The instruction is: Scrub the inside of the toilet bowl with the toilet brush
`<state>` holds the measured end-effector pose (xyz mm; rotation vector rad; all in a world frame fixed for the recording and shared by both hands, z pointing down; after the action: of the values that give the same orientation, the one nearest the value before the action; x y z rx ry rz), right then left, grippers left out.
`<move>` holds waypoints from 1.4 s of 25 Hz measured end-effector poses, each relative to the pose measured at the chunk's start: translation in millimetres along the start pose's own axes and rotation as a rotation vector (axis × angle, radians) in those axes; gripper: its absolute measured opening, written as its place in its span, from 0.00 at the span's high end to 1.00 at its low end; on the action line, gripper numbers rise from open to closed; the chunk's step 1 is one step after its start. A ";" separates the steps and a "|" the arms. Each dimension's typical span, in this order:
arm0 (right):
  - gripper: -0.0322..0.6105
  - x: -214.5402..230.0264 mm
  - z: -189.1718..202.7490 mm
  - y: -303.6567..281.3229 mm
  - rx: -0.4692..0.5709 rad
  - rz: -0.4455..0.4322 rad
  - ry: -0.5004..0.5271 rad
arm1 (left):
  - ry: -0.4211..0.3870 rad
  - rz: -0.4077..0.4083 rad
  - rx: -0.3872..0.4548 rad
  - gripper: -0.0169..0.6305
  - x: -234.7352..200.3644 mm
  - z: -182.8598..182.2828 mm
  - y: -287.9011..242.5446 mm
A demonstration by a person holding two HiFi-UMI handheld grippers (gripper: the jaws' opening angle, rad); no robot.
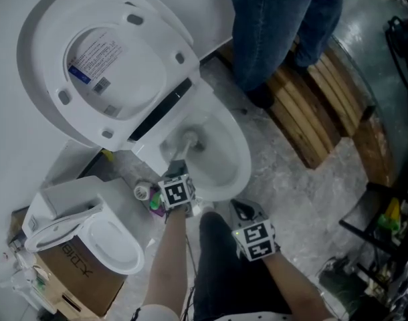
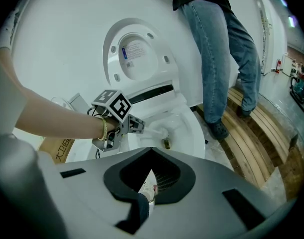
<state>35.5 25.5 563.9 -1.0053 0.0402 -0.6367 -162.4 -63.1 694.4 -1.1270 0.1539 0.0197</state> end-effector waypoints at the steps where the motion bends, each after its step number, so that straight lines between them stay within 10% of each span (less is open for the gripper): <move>1: 0.94 0.6 -0.3 1.7 0.001 0.002 0.001 | 0.005 0.002 0.002 0.74 0.7 0.7 2.1; 35: 0.94 -5.7 -13.1 114.8 0.085 -0.018 0.122 | 0.054 -0.011 0.108 0.74 56.5 46.8 211.1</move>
<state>81.7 61.0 463.9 -0.8850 0.1107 -0.7105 -121.0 66.4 517.0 -1.0210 0.1949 -0.0289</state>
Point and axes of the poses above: the fingertips, and each gripper's own axes: y backward along the fingers, x to its right, z out of its underside, the point moved 4 cm from there along y, backward along the fingers, and after that the axes turned 2 degrees about x, right-handed, at the moved point
